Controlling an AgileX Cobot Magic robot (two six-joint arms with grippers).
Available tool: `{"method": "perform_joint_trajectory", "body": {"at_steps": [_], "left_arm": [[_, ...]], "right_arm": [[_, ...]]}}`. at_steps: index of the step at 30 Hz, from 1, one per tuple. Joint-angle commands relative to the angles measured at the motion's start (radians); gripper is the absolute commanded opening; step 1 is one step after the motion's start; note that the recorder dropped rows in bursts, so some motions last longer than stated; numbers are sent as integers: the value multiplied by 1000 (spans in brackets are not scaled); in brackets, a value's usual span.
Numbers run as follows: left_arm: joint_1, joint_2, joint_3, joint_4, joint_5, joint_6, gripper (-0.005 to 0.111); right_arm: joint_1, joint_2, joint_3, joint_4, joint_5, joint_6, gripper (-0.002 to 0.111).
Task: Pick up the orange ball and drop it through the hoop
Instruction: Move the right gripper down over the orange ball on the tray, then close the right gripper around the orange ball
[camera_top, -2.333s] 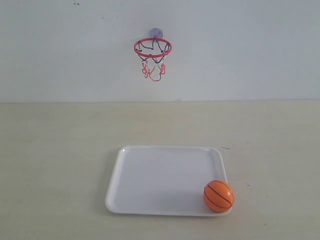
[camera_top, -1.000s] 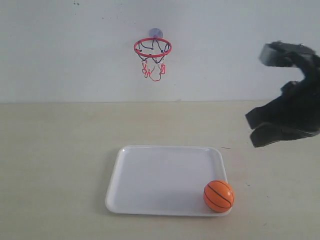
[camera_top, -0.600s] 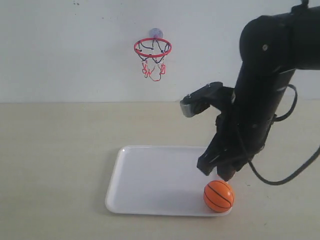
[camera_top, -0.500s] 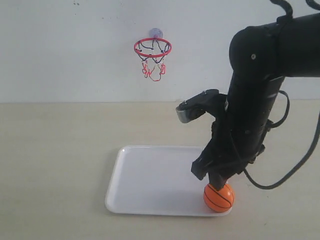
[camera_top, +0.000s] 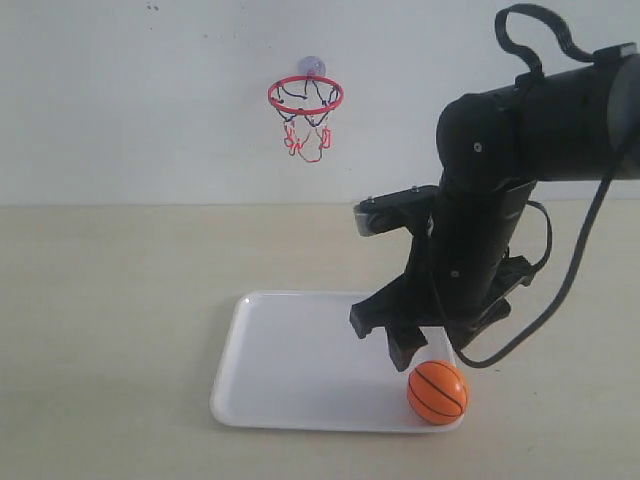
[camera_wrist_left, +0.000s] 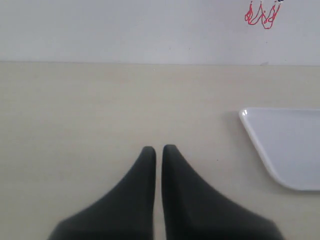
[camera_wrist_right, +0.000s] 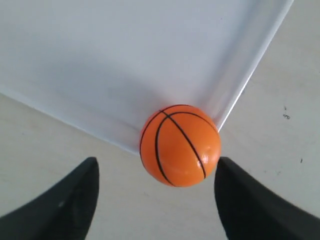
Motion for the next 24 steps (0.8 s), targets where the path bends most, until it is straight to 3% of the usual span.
{"method": "perform_joint_trajectory", "body": {"at_steps": [1,24], "left_arm": [[2,-4,4,-11,-2,3,4],[2,-4,4,-11,-2,3,4]], "right_arm": [[0,21,-8,-9,3,30,75],[0,145,-8,-90,-16,34,75]]}}
